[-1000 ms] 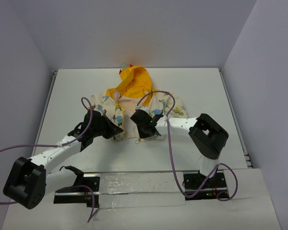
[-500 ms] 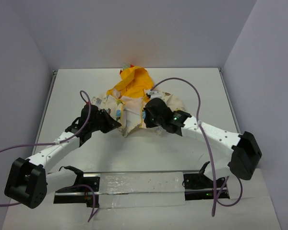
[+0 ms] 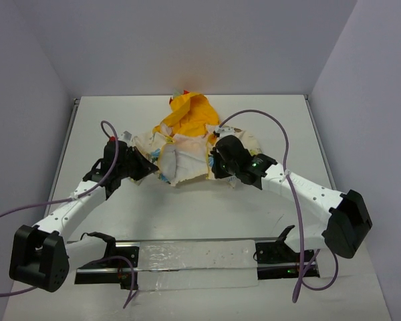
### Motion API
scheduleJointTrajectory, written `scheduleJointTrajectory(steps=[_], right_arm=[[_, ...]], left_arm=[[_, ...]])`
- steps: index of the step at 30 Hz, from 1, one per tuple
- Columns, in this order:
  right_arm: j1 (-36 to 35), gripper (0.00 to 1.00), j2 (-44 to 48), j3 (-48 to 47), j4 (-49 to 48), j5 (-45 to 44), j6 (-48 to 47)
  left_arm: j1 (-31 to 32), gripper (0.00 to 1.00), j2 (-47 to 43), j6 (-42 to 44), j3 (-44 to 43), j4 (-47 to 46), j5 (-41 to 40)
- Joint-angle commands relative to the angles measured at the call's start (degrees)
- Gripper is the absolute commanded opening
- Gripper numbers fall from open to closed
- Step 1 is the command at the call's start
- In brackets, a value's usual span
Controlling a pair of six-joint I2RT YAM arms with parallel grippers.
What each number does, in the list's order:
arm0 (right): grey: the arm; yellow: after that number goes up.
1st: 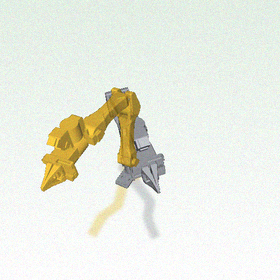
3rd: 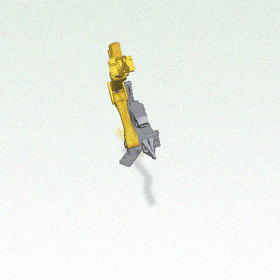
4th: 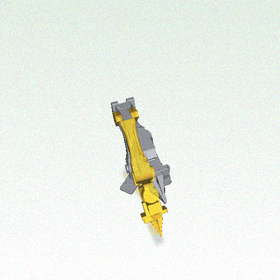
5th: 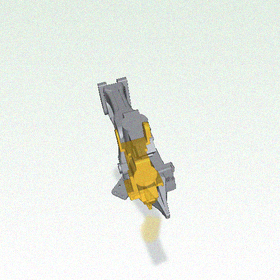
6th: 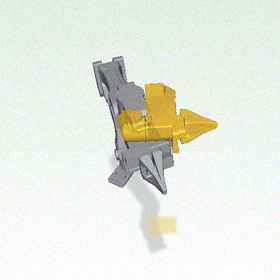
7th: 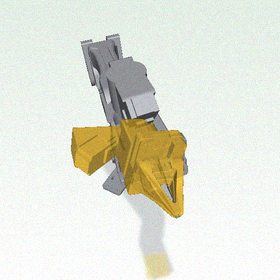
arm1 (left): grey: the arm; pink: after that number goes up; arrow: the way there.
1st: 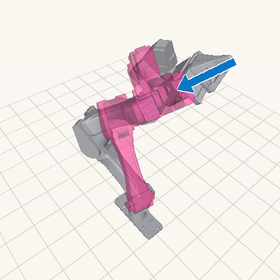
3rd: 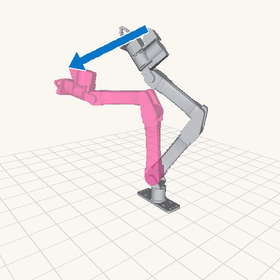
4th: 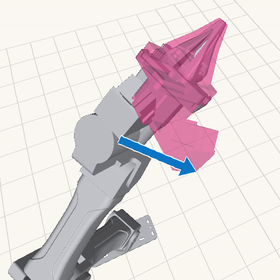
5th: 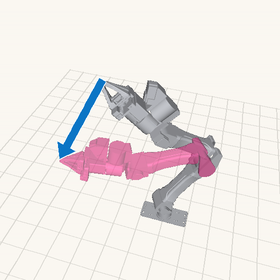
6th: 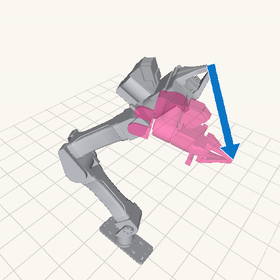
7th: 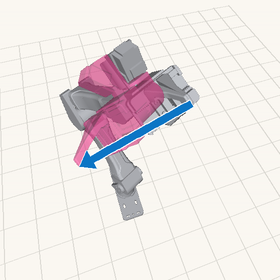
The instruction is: Zip up the jacket
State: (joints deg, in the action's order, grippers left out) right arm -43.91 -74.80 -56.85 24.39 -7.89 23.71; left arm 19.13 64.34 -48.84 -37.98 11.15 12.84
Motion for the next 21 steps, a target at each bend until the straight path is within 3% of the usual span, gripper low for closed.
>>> scheduleJointTrajectory(steps=[1, 4, 8, 11, 16, 21], right_arm=[[0.5, 0.00, 0.7, 1.8, 3.8, 8.4, -5.3], [-0.2, 0.02, -1.8, 1.3, 7.8, 10.9, -7.7], [-1.0, 0.07, -4.6, 2.5, 11.7, 1.0, -3.3], [-0.5, 0.12, -6.6, 4.0, 11.5, -1.6, 0.6], [-0.7, 0.38, -7.5, 7.6, 4.9, 2.7, 5.1], [-1.3, 0.45, -4.1, 13.7, -4.4, 2.5, 8.5]], left_arm=[[-0.8, 0.00, -4.0, 3.1, -2.0, 4.5, -3.0], [-0.9, 0.00, -5.2, 3.3, -2.7, 6.8, -4.8], [-0.9, 0.00, -7.1, 1.9, -2.0, 9.4, -8.8], [-0.9, 0.00, -9.2, 1.2, -0.8, 10.4, -11.2], [-0.9, 0.00, -12.9, 0.5, 1.7, 12.5, -12.5], [-0.9, 0.00, -16.5, 0.4, 5.2, 12.7, -11.1]])
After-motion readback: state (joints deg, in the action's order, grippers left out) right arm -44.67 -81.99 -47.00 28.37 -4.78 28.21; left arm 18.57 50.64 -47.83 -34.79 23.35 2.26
